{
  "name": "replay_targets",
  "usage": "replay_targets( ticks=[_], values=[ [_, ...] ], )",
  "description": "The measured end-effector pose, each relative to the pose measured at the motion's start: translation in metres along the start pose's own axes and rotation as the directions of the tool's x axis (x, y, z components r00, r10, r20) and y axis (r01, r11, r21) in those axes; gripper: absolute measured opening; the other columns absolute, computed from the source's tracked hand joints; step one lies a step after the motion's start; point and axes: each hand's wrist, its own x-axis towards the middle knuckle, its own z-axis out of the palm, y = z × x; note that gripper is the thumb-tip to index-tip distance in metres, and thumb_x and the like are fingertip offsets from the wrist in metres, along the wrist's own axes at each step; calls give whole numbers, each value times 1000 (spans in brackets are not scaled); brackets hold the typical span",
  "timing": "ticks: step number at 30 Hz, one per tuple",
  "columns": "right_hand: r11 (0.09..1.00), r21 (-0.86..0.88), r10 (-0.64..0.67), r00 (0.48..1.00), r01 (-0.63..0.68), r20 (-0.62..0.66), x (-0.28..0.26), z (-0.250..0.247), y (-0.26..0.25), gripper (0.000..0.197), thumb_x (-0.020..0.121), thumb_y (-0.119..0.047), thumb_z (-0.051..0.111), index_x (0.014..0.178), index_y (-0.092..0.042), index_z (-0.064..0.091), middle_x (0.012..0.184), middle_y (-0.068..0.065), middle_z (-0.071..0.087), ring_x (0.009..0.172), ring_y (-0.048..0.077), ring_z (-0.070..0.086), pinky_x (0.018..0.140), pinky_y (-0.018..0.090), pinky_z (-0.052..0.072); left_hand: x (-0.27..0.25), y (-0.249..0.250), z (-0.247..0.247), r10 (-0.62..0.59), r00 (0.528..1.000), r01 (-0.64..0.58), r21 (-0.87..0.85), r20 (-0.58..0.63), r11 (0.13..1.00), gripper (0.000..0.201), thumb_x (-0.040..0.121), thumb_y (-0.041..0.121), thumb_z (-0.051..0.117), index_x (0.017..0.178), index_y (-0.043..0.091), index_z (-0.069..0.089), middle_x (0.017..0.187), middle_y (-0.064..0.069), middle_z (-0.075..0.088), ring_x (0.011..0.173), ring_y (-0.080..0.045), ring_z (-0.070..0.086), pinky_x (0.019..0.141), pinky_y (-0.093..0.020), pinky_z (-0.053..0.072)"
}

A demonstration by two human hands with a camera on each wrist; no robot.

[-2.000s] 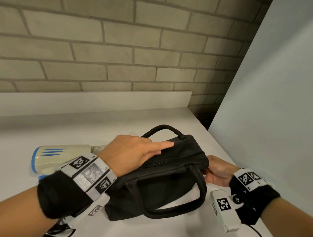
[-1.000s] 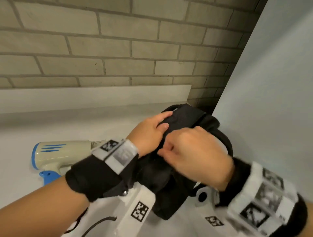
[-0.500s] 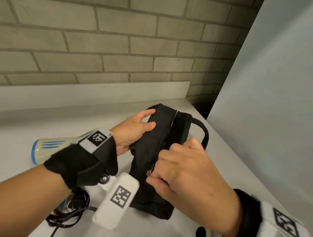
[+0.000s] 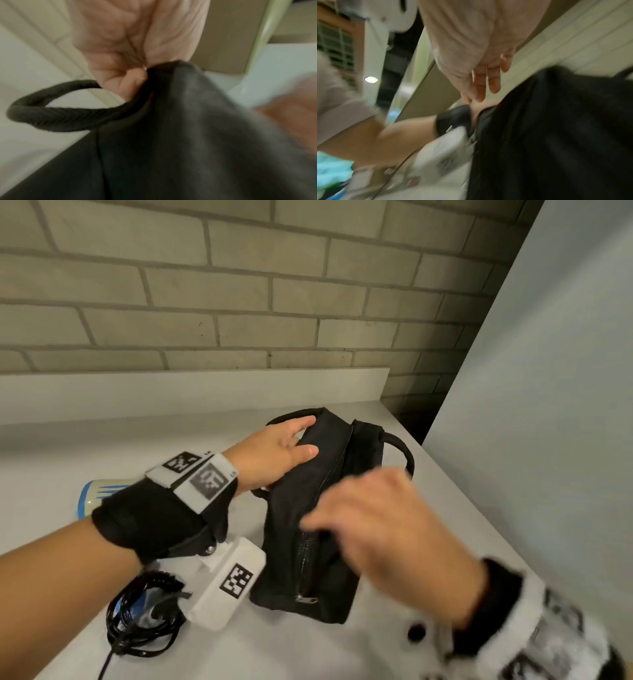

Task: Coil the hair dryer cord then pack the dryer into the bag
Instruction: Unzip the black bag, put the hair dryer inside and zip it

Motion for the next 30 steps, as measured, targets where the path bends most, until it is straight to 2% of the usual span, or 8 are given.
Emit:
replay_targets(
  ticks=[5,8,10,14,20,24,27,30],
  values=[
    [970,-234,191,786,-61,588,20,-14,72,62,74,5,46,125,-31,45,134,-9,47,135,13,25,113,37,-9,-8,6,-25,19,984,-64,249,176,967,50,93,14,42,137,32,26,123,12,53,102,-6,56,88,-16,46],
    [976,-211,108,715,57,691,22,-2,72,35,77,-15,55,106,-34,56,109,-7,61,111,15,50,112,36,21,-8,9,-39,136,989,-142,633,59,761,45,93,17,41,132,39,34,133,5,51,115,-17,51,97,-29,38],
    [996,-62,86,649,-60,756,23,2,58,15,69,-23,60,83,-28,56,87,-2,63,86,18,56,86,40,46,-4,3,-46,260,963,-100,805,-69,585,41,93,16,40,126,41,42,129,1,56,112,-23,53,90,-34,39],
    [919,172,16,469,-354,883,24,8,38,22,71,-27,65,81,-24,46,79,-5,54,73,14,52,64,34,45,6,-7,-49,436,882,5,928,-180,373,39,91,13,43,121,37,42,105,-4,64,92,-26,59,79,-37,38],
    [469,540,111,654,-699,749,26,-2,65,37,64,-38,75,93,-23,57,92,-6,64,82,7,63,72,18,48,4,-6,-31,419,906,-71,997,50,34,61,81,45,54,132,32,23,108,-6,52,96,-25,52,79,-36,31],
    [636,582,213,840,-507,499,27,-8,55,22,64,-26,78,75,-28,59,81,-21,62,78,-4,60,68,10,46,5,-6,-29,427,903,-10,995,53,-102,70,75,30,66,131,28,25,99,-8,55,83,-25,54,67,-33,26],
    [871,438,44,923,-222,381,22,-9,39,26,66,-37,72,70,-29,48,73,-25,50,73,-10,48,72,4,31,10,-4,-39,376,922,56,993,-91,102,60,86,22,48,137,31,18,118,-10,48,104,-28,47,82,-40,32],
    [853,448,81,917,-267,391,26,-5,38,22,68,-31,74,78,-20,57,77,-16,61,76,-1,55,75,12,38,10,0,-53,253,947,86,917,-197,390,49,90,31,37,137,34,24,132,-8,43,119,-27,38,97,-43,28]
  ],
)
